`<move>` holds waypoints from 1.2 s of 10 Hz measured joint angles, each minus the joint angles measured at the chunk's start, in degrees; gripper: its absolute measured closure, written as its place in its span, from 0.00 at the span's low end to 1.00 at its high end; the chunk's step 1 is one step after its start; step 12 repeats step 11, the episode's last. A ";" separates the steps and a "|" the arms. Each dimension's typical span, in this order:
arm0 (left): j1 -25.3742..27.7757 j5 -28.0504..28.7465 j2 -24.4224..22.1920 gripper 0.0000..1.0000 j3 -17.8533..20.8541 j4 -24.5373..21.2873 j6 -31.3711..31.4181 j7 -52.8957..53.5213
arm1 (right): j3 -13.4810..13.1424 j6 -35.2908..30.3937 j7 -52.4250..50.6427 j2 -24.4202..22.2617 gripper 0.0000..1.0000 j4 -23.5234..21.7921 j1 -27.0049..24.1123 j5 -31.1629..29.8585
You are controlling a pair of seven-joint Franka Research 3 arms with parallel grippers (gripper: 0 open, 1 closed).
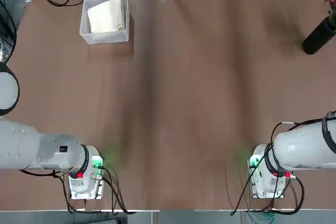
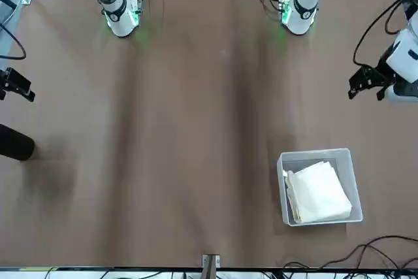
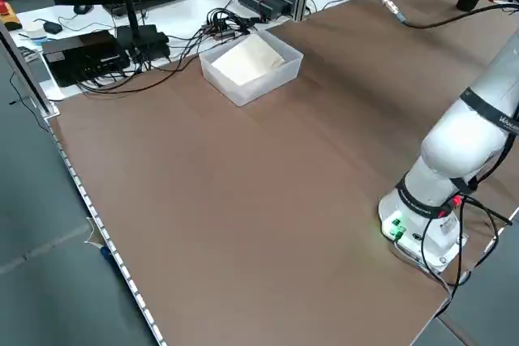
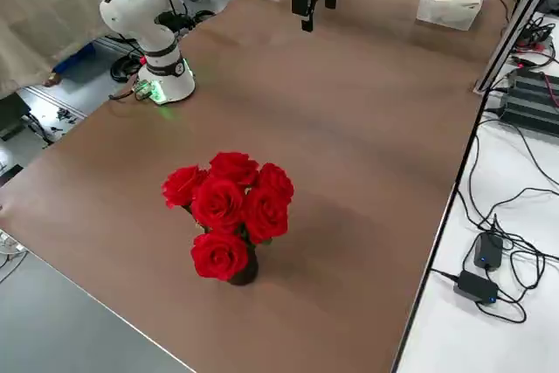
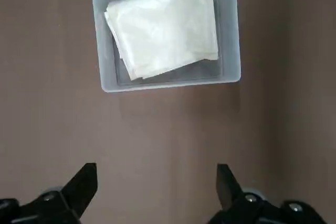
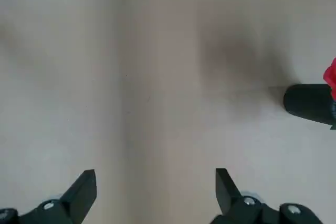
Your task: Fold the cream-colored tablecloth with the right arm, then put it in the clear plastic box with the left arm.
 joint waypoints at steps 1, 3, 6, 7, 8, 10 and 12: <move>-0.16 -0.96 0.03 0.00 0.46 0.84 -1.31 -0.14 | 0.01 0.01 0.00 0.00 0.00 0.00 0.00 0.00; -0.26 -2.30 0.31 0.00 0.92 2.23 -3.68 -0.28 | 0.01 0.18 -0.02 -0.01 0.00 0.20 0.01 -0.02; -0.37 -2.30 0.97 0.00 0.92 2.87 -4.58 -0.50 | 0.01 0.29 -0.66 -0.02 0.00 0.54 0.01 -0.16; -0.39 -2.01 1.67 0.00 0.92 3.40 -4.68 -0.50 | 0.02 0.29 -1.68 -0.02 0.00 0.58 0.01 -0.42; -0.41 -1.78 2.36 0.00 0.92 4.07 -4.82 -0.50 | 0.02 0.29 -2.32 -0.02 0.00 0.60 0.01 -0.70; -0.40 -1.66 2.74 0.00 0.93 4.53 -5.04 -0.50 | 0.02 0.29 -2.48 -0.02 0.00 0.64 0.01 -0.81; -0.40 -1.65 2.74 0.00 0.93 4.67 -5.15 -0.50 | 0.02 0.29 -2.50 -0.02 0.00 0.65 0.01 -0.83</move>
